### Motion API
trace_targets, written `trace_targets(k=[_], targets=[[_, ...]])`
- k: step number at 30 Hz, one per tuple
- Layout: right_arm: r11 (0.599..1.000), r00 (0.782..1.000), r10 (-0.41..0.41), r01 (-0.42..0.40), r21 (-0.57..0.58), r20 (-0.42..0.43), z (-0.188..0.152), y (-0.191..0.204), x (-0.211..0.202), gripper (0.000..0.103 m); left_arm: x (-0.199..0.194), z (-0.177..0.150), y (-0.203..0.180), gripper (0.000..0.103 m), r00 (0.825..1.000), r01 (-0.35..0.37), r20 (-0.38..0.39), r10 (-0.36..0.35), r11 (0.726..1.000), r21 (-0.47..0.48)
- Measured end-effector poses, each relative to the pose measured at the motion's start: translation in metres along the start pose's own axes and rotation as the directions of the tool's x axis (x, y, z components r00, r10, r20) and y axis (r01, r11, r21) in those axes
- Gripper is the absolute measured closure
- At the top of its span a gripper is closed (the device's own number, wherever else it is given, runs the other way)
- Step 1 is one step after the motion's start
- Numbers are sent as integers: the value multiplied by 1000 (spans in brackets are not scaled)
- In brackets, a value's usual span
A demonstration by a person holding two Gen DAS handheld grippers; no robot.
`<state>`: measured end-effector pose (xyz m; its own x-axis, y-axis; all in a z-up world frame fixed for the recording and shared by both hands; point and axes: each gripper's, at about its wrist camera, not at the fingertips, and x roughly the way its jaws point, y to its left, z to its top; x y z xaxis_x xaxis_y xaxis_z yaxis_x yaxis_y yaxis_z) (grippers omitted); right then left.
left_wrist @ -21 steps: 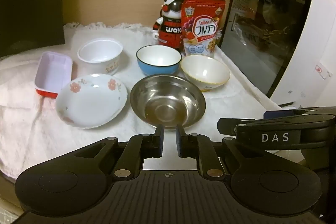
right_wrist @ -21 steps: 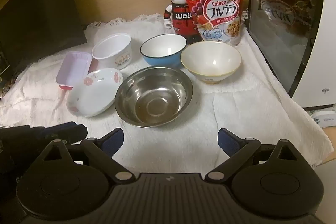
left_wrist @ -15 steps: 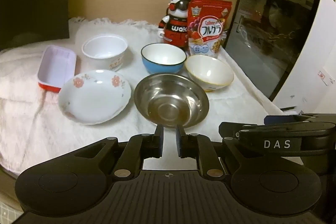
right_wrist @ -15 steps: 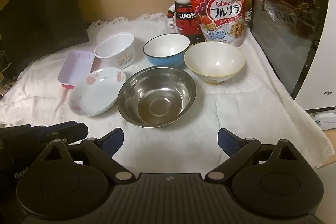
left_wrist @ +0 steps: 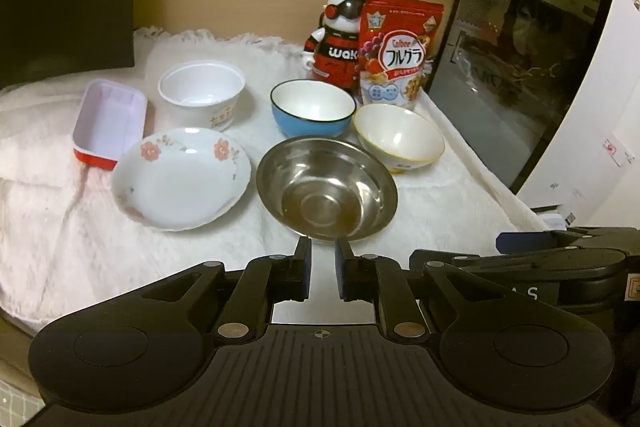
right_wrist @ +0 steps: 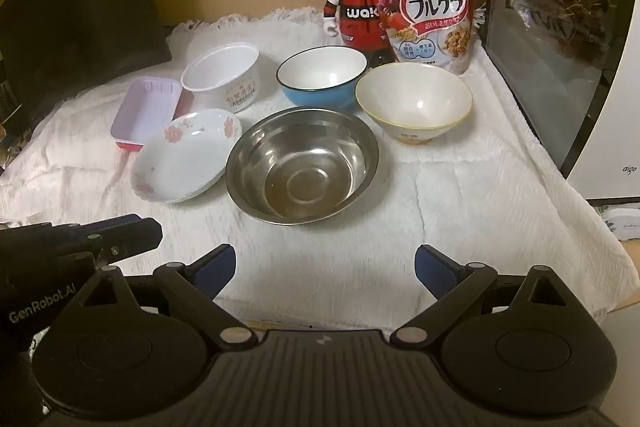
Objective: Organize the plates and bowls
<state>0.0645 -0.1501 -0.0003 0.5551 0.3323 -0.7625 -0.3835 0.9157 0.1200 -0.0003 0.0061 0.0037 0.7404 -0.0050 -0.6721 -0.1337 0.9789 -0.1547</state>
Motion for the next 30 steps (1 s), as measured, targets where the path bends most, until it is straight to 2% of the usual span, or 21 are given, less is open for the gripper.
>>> trace_targets(k=[30], targets=[[1000,1000,15,-15,-5,-22,-4,9,0,6,-4,-8,8,88,1000,12,-26,-12,1000,-25]])
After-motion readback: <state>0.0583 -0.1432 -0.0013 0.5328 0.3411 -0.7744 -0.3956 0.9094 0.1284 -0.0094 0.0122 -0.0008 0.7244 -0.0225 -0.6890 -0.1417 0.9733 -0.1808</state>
